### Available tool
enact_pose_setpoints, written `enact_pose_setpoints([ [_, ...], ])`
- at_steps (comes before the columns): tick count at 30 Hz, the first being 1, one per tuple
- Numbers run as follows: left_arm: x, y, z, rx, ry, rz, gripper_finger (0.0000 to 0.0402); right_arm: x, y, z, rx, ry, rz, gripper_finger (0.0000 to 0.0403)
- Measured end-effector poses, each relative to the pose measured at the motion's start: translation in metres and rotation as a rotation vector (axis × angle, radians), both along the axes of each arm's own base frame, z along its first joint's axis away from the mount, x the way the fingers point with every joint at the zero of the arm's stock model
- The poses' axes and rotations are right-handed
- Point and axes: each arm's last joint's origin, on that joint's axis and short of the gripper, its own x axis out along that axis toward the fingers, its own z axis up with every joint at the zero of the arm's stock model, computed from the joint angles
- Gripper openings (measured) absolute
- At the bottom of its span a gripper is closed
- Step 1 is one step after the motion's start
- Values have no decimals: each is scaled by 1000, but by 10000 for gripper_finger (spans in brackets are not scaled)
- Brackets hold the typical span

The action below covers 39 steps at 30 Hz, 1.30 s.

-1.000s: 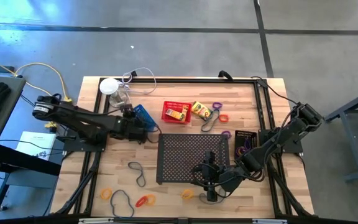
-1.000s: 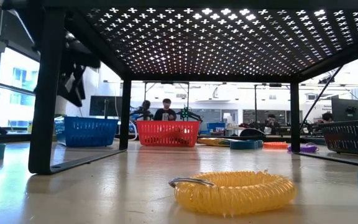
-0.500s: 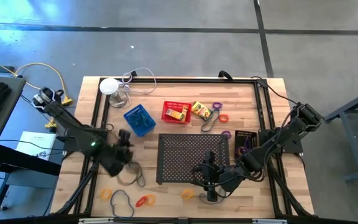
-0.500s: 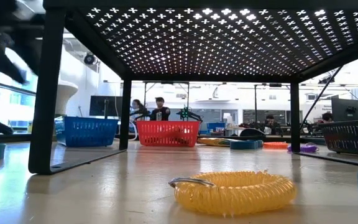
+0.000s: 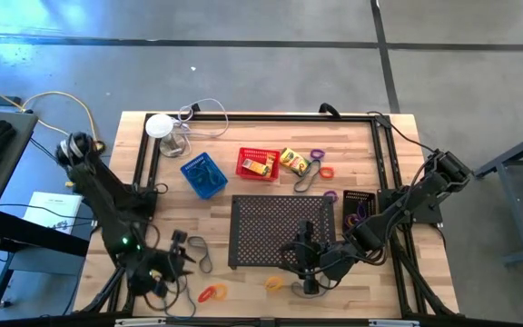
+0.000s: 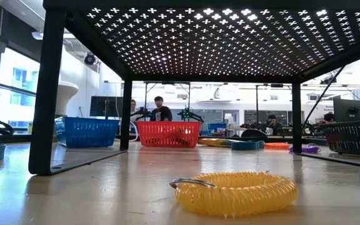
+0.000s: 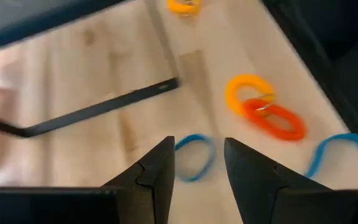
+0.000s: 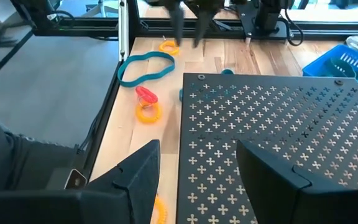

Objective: Pick & Place Office Desk Supplies
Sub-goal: Put the orange spring keychain into the black bin

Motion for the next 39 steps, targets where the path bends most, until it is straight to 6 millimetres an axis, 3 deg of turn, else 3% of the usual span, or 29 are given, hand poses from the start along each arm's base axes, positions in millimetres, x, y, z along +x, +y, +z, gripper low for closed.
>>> enact_pose_setpoints([
  [7, 11, -45, -35, -107, -48, -37, 132, 0, 0, 0, -63, -4, 34, 200],
  [11, 16, -51, -42, -50, -89, -100, 132, 0, 0, 0, -65, -4, 35, 200],
  [14, 18, -51, -39, -13, -117, -139, 132, 0, 0, 0, -62, -2, 41, 200],
  [17, 18, -58, -32, -98, -154, -131, 130, 0, 2, 0, -24, 10, 68, 200],
  [21, 22, -76, -6, -192, -199, -149, 119, 3, 5, -1, 13, -15, 82, 200],
  [25, 27, -89, 7, -118, -145, -146, 106, 8, 12, -3, 8, -55, 125, 200],
  [33, 37, -97, -21, -24, -3, -37, 104, 4, 21, 1, 33, -98, 159, 200],
  [39, 37, -106, -45, -76, 44, 55, 104, 2, 26, 4, 61, -124, 171, 200],
])
